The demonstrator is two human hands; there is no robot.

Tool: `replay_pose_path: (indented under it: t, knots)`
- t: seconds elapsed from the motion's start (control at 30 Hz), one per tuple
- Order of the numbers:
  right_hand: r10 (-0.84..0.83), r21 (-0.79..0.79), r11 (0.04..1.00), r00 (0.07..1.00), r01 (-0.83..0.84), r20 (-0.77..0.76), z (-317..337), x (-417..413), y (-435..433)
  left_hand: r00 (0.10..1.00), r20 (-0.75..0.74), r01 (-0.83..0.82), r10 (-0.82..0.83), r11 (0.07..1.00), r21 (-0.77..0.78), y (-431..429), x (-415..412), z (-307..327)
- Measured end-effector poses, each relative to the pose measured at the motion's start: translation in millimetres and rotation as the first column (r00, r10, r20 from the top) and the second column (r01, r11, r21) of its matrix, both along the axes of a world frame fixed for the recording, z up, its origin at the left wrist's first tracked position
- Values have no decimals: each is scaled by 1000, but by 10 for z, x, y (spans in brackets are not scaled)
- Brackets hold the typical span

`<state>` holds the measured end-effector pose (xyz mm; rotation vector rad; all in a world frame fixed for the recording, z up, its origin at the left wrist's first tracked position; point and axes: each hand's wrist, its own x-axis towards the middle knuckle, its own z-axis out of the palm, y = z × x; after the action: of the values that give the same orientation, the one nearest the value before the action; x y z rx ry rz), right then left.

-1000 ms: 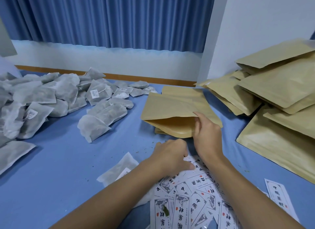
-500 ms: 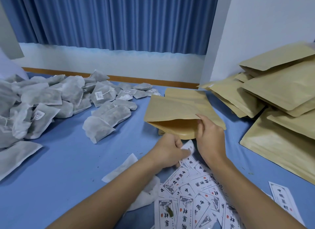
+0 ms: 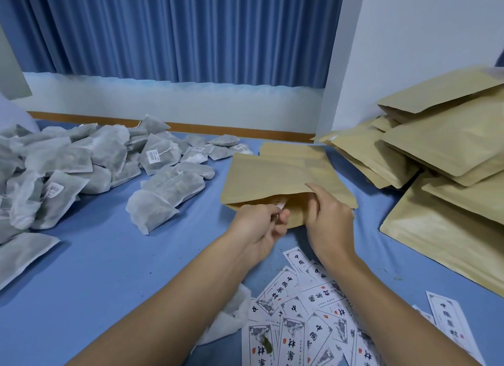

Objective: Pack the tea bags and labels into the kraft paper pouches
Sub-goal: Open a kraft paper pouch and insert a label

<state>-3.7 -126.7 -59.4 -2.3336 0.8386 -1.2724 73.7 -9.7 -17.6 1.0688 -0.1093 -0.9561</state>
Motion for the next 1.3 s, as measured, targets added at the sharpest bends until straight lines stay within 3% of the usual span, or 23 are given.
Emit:
replay_pose_path:
  t: [0.1,0.2,0.3,0.4,0.5,0.6,0.67,0.77,0.83,0.9,1.13,1.2,1.3]
  knots:
    - [21,-29,999,999,-20,33,2,16,56,977,-110,-197,182,970,-143,-214,8,7]
    - [30,-46,999,999,-28,37,-6,15,65,971,-17,-237,237,968,-86,-423,77,-19]
    - [34,-33,999,999,-33,13,-14,-12,44,990,127,-63,67,997,-35,-443,89,-89]
    - [41,-13,999,996,-42,-75,-16,-6,48,907,413,63,-83,996,63,-326,91,-198]
    - [55,-19,998,987,-59,-148,-3,-6,95,672,726,19,-146,983,180,18,101,-247]
    - [52,-66,995,969,-69,-242,2,-33,142,265,927,-119,-266,945,306,678,68,-340]
    - [37,-93,993,959,-66,-282,-7,-24,173,9,908,-237,-418,882,408,1128,45,-414]
    - [36,-116,991,956,-73,-291,-2,6,197,-170,753,-207,-636,770,604,1547,26,-531]
    - [30,-147,986,953,-77,-302,2,17,214,-143,772,-118,-620,785,609,1649,40,-572]
    - [32,-149,986,954,-80,-299,6,20,233,-21,839,-35,-544,839,543,1632,41,-565]
    - [36,-135,988,956,-79,-291,19,30,262,183,955,-87,-232,964,251,1216,60,-512]
    - [30,-114,991,954,-67,-299,21,41,263,128,957,-50,-261,962,269,1039,93,-447]
    - [70,-38,996,966,-82,-250,20,26,265,-65,940,-17,-336,942,335,771,102,-416]
